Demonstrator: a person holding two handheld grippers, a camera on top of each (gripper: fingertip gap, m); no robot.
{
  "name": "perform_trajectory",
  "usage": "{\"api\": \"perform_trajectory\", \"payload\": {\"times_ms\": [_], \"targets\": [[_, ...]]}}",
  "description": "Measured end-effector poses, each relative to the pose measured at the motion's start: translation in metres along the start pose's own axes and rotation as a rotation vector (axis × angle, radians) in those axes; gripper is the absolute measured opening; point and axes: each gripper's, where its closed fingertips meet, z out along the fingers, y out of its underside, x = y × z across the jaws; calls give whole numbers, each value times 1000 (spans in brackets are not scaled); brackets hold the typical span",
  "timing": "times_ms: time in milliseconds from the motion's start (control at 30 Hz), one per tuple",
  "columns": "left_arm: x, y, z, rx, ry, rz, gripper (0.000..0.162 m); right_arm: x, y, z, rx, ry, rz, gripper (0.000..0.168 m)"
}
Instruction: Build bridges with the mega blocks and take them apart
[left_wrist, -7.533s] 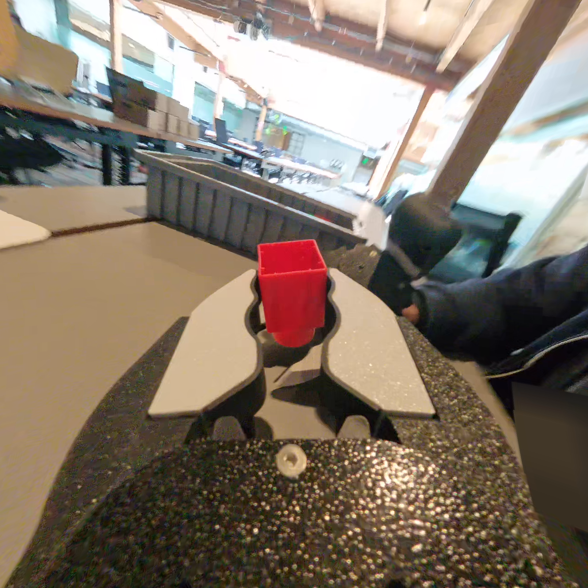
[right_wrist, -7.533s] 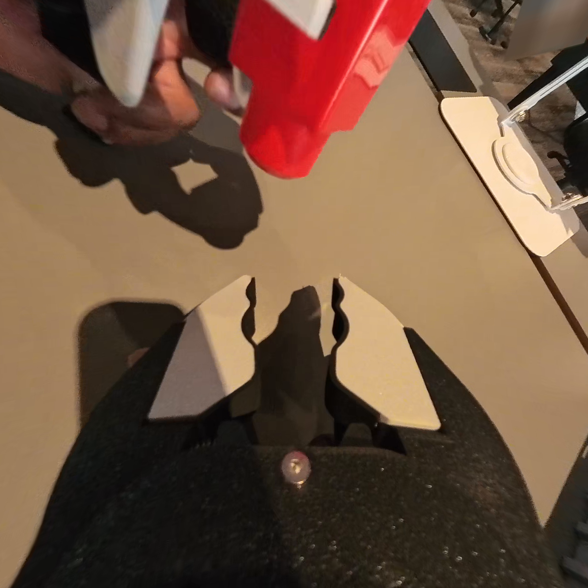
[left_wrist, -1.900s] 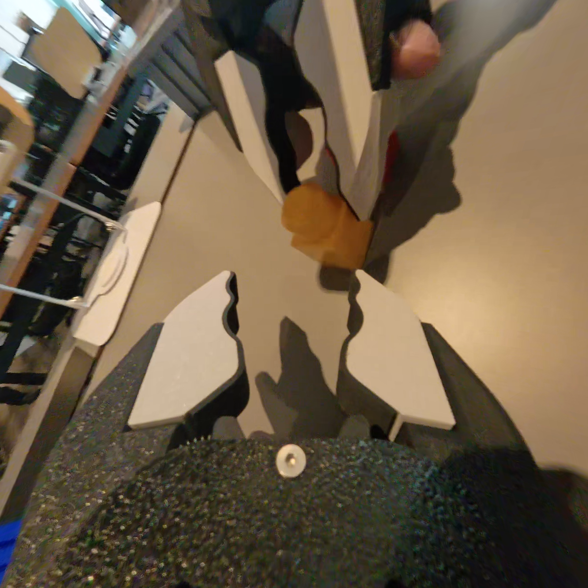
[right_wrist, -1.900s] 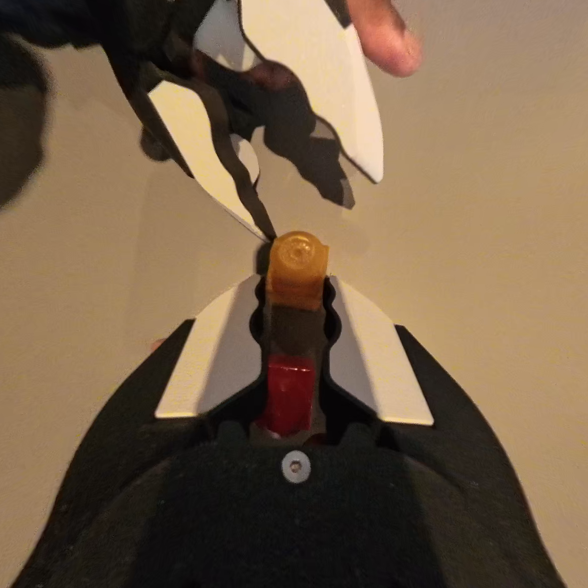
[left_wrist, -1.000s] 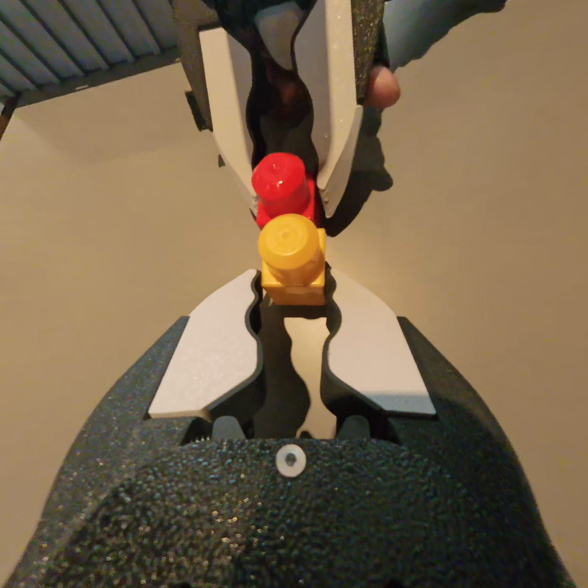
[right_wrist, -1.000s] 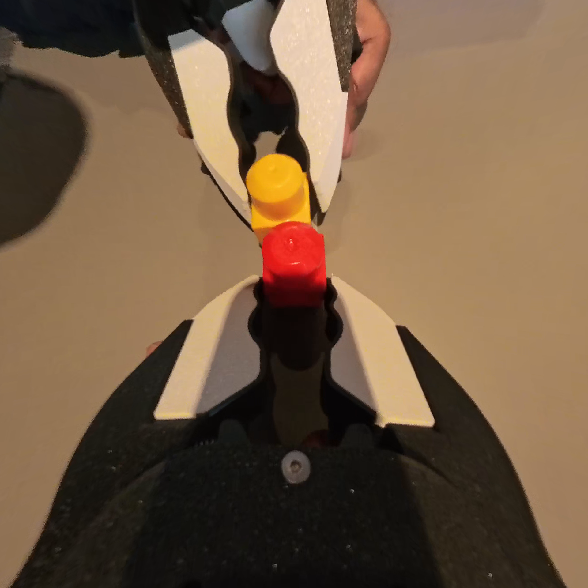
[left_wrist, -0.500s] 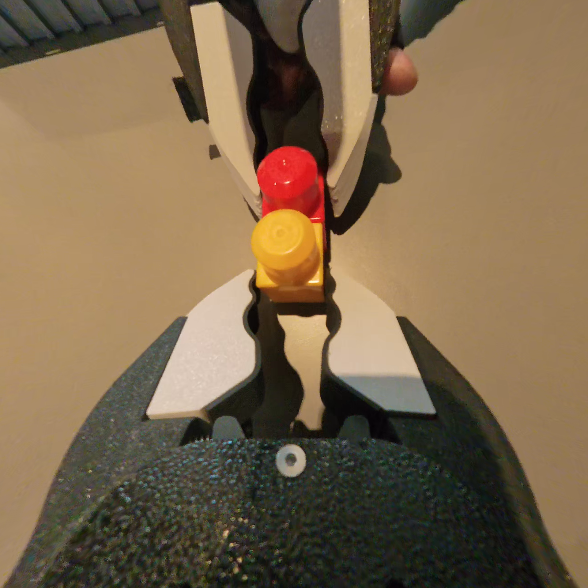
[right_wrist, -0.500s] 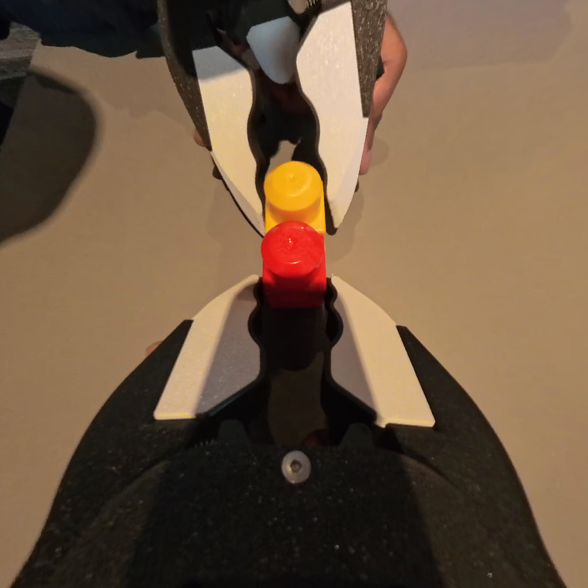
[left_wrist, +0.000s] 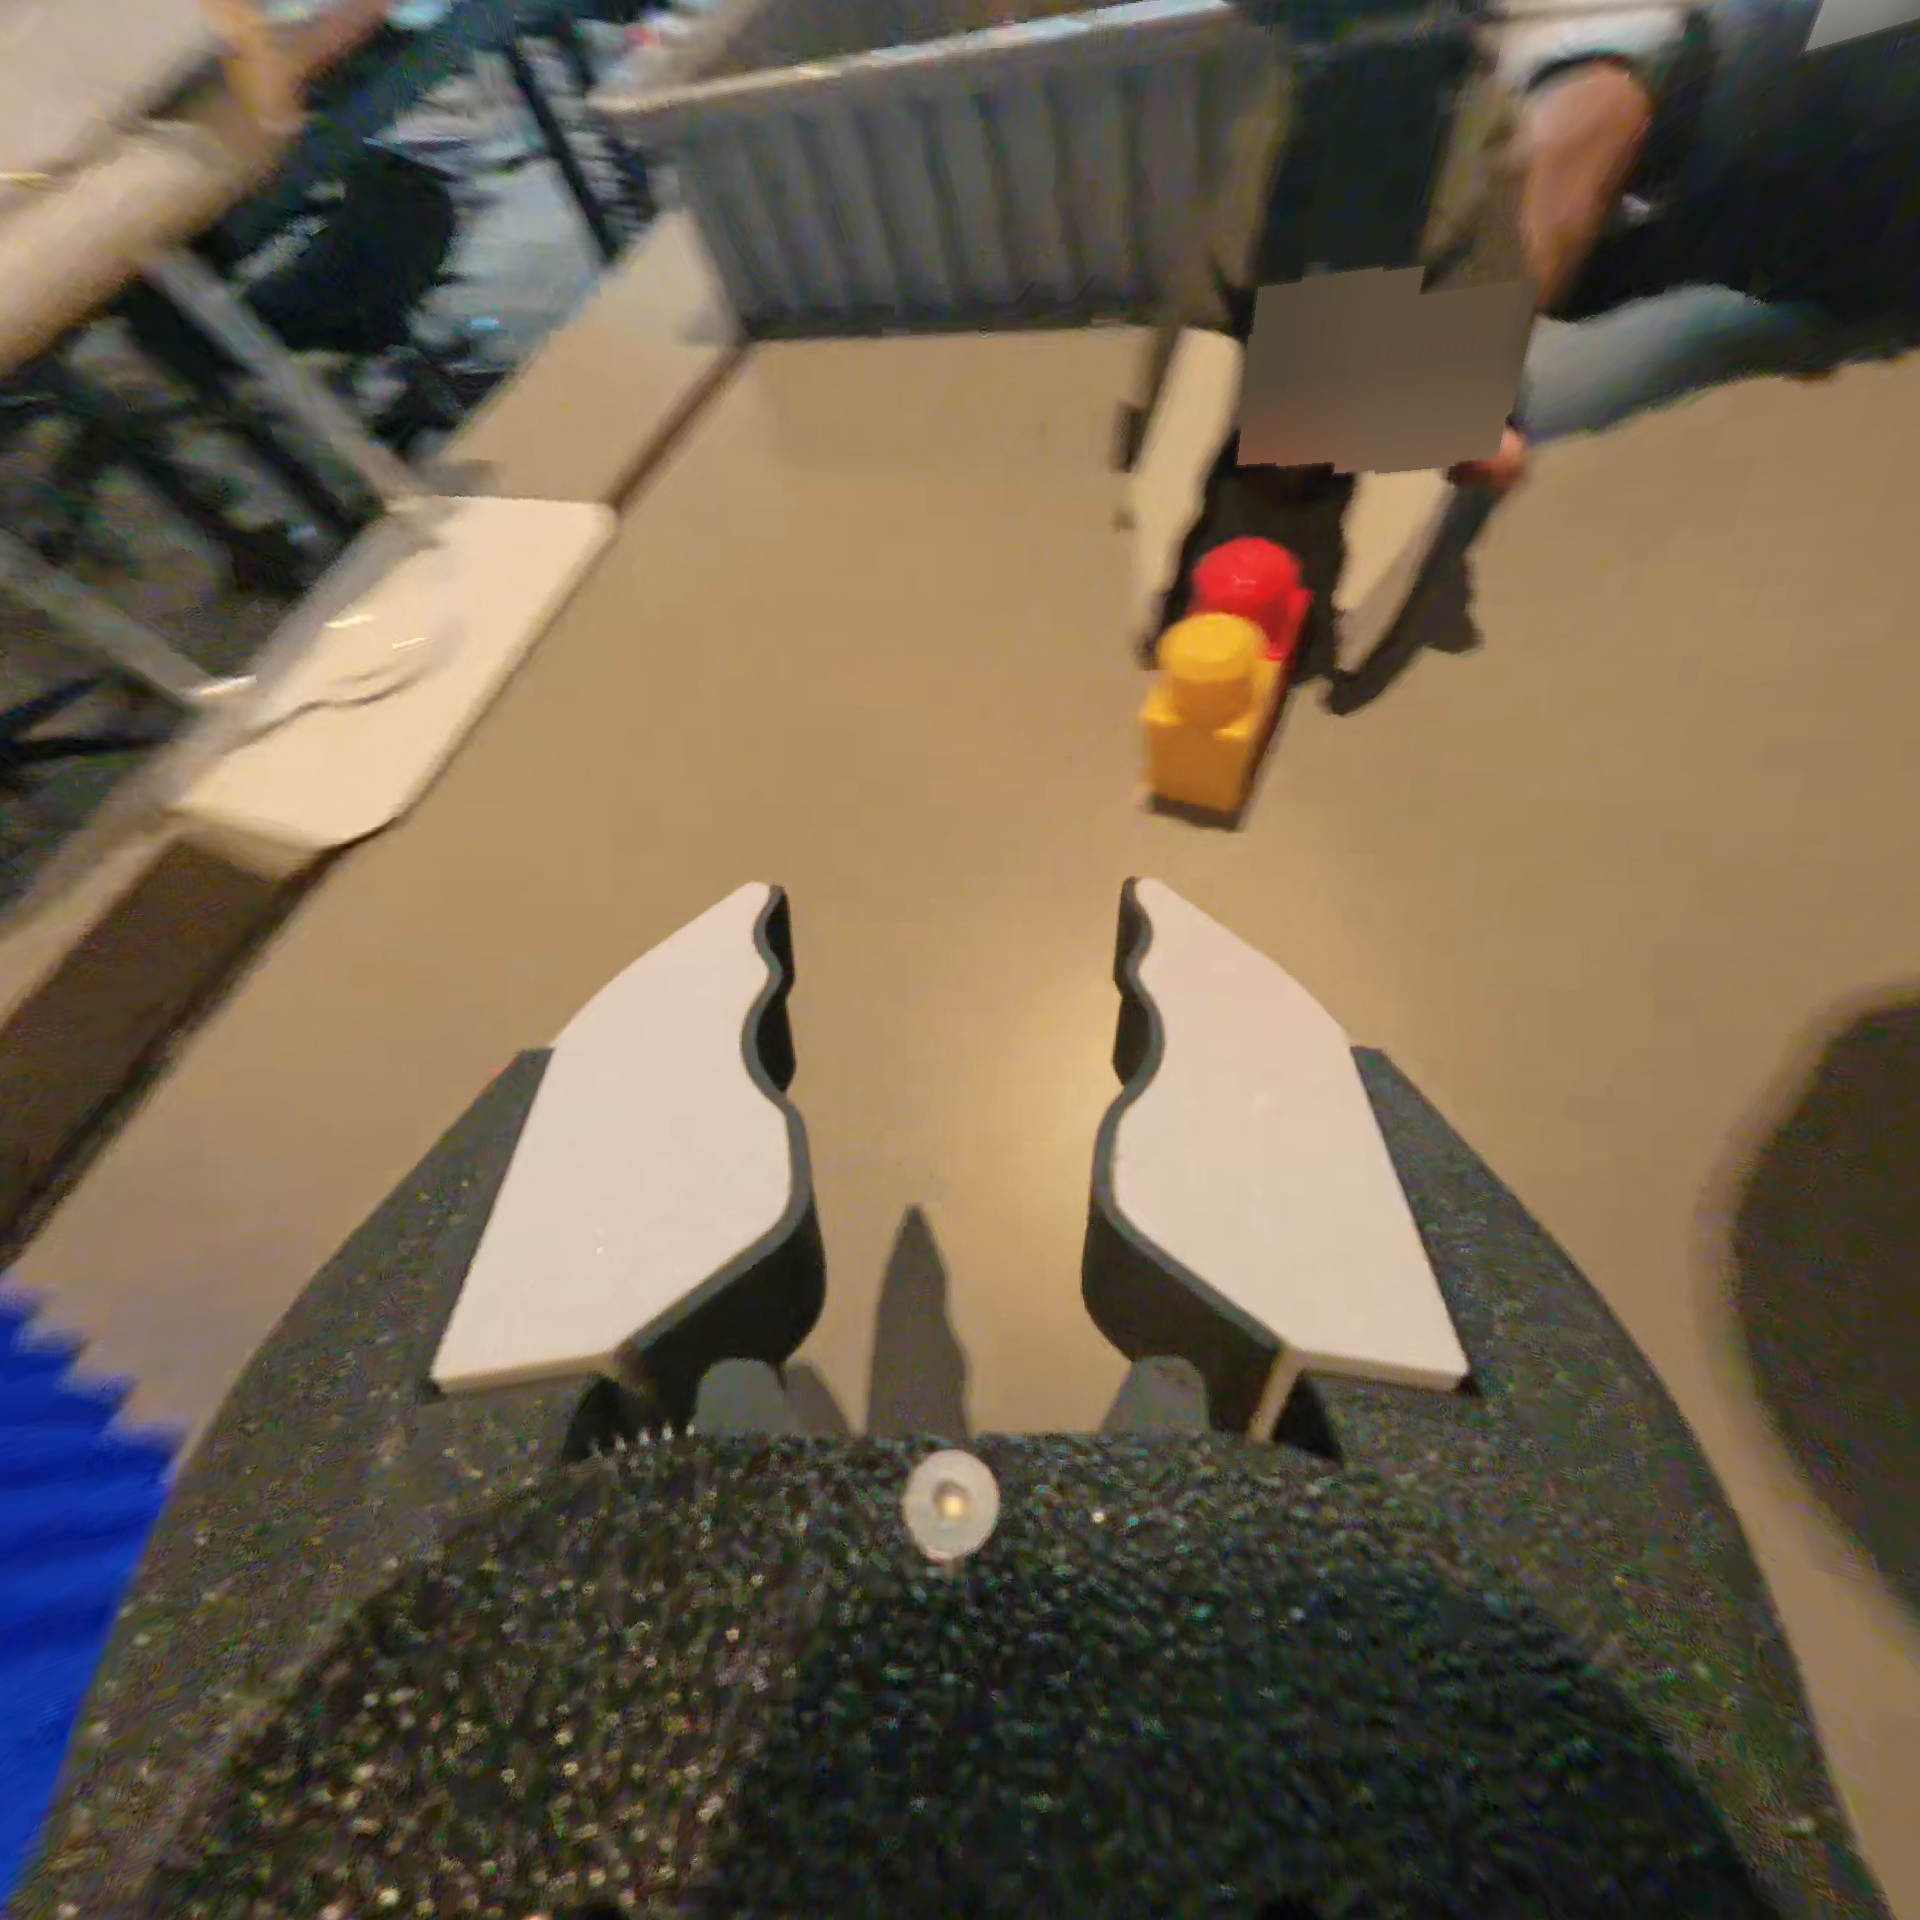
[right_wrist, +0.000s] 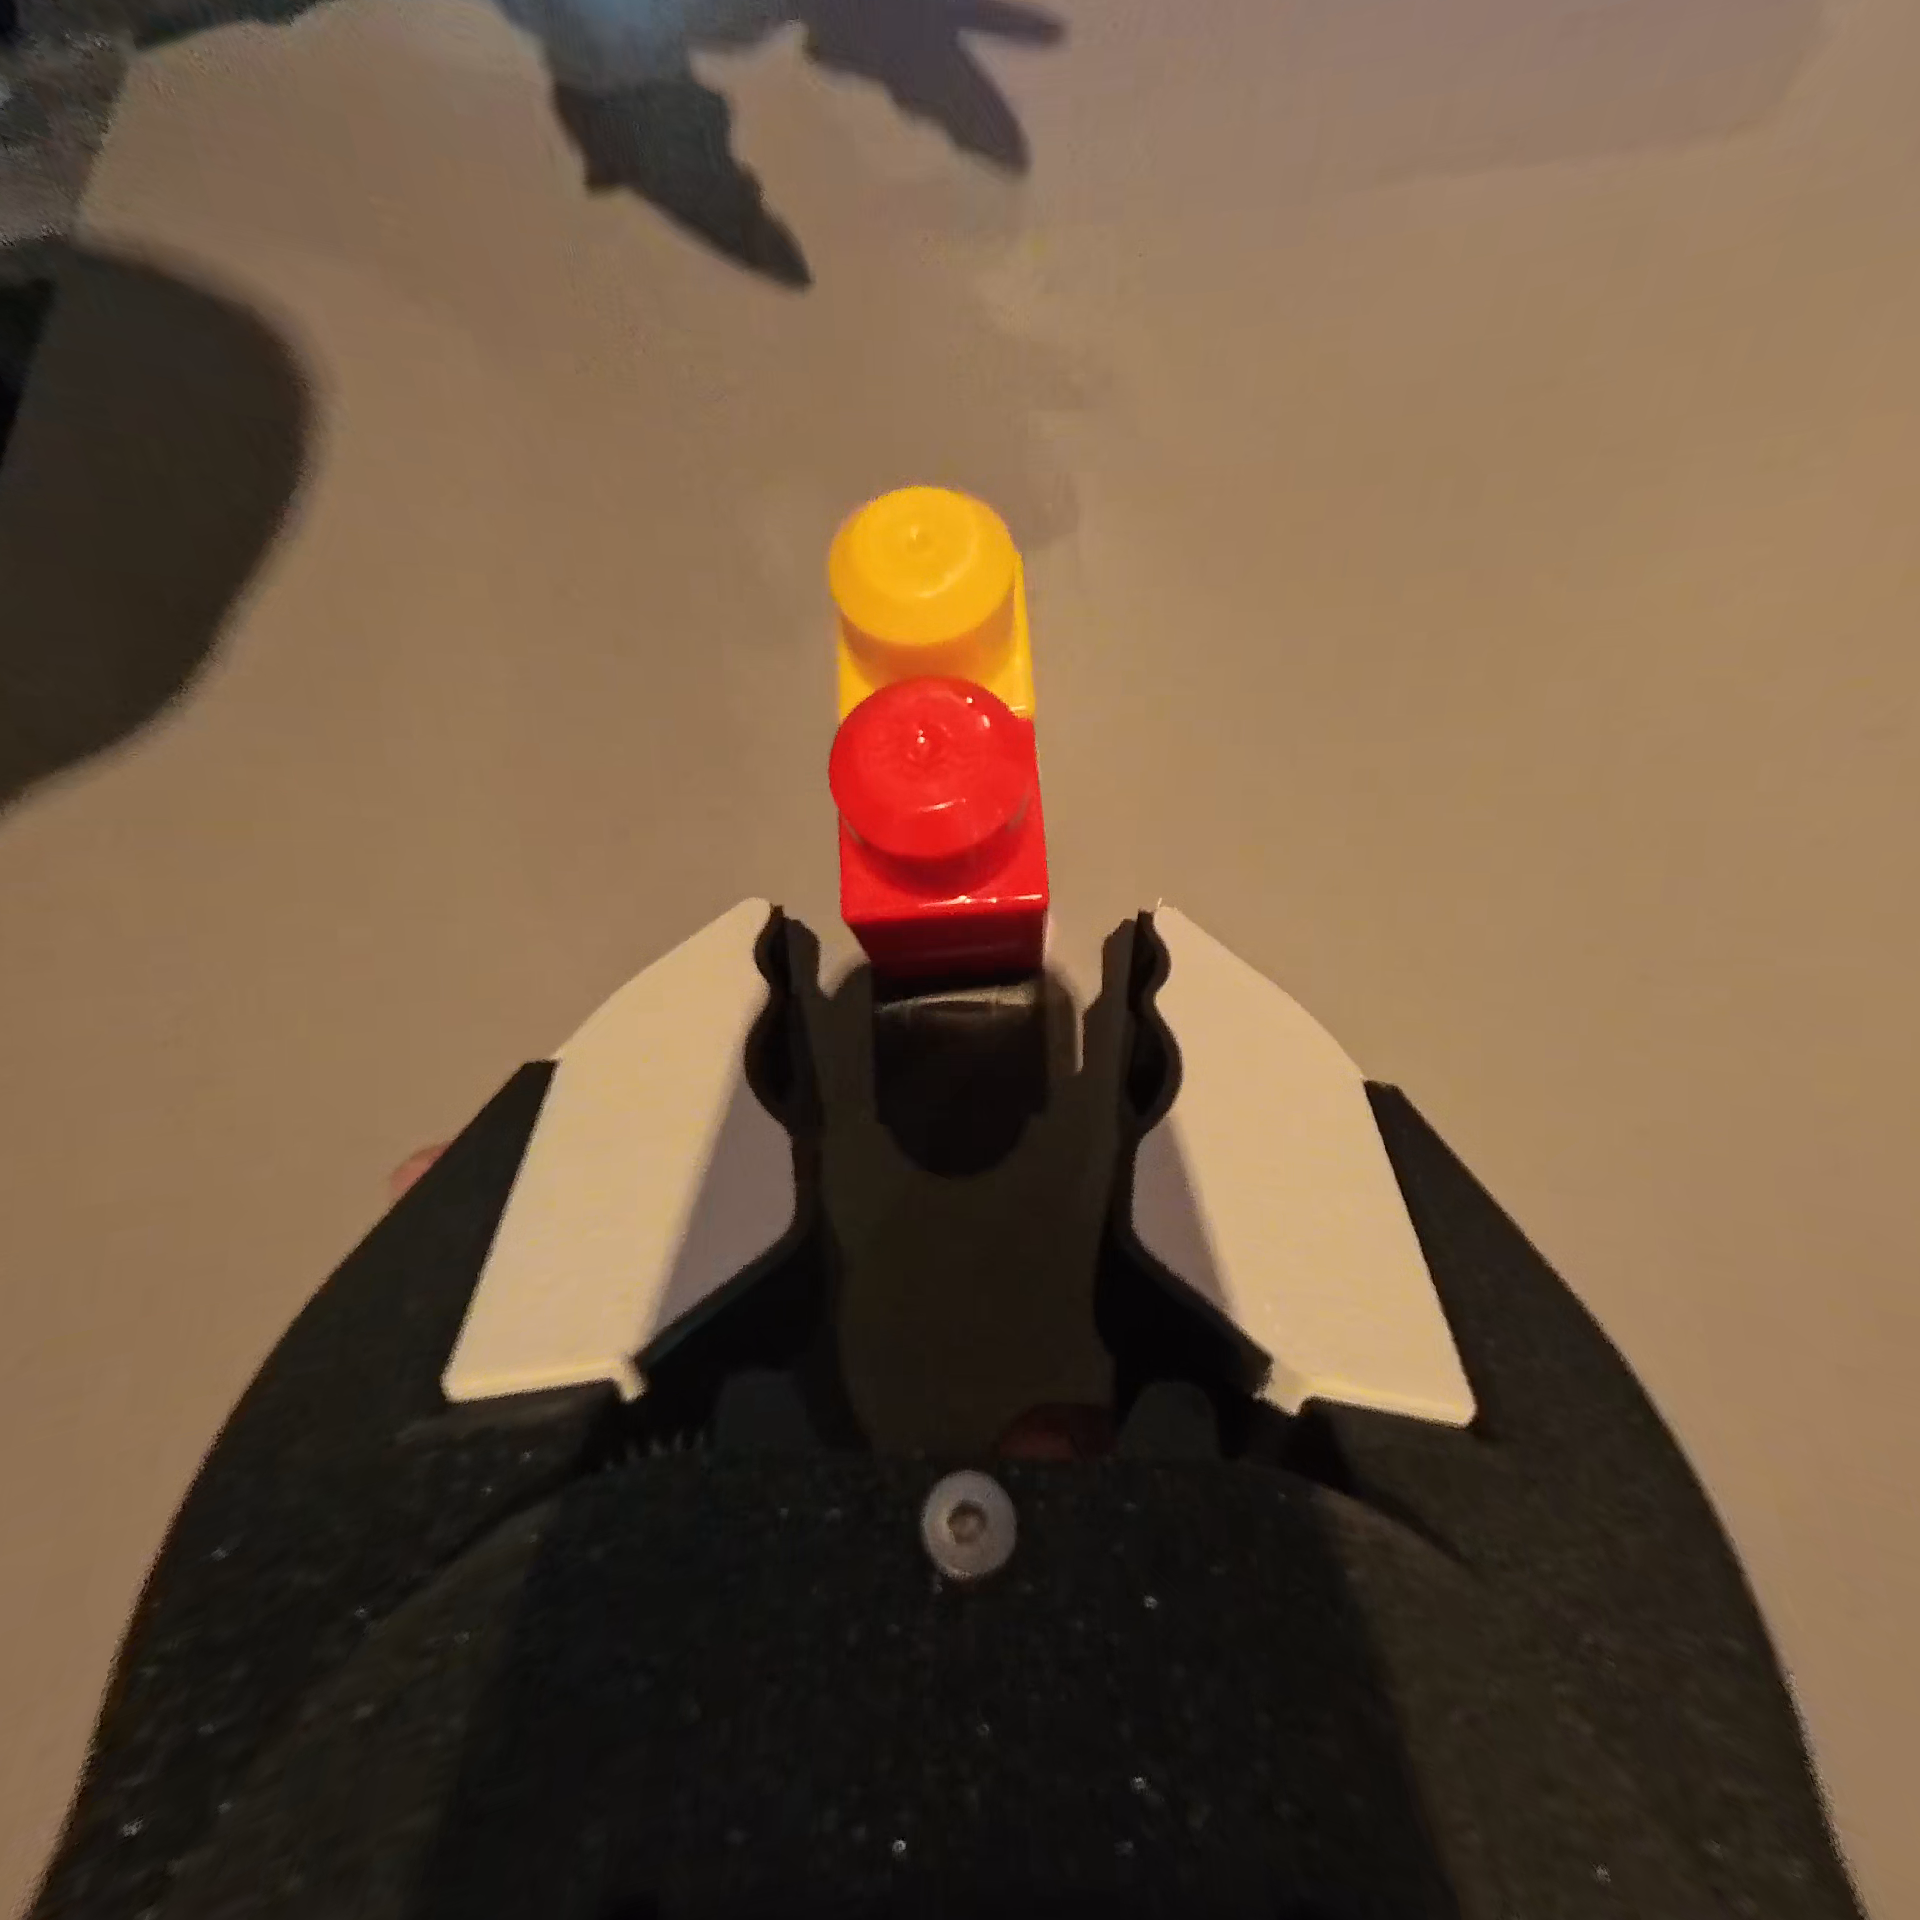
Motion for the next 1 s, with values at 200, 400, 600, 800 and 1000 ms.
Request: {"api": "perform_trajectory", "payload": {"times_ms": [200, 400, 600, 800, 1000], "targets": [[-138, 60, -137, -263, -455, -222, 57, 0, 1, 1, -12, 2, 0, 64], [-202, 181, -128, -559, -333, -551, 64, 2, 3, 4, -36, -3, 25, 63], [-212, 196, -79, -629, -169, -561, 67, 5, 3, 4, -34, 3, 59, 59], [-195, 215, -68, -727, -84, -499, 12, 7, 0, 3, -8, -17, 95, 57], [-188, 215, -91, -805, -82, -441, 13, 6, 0, 2, -2, -34, 102, 56]]}}
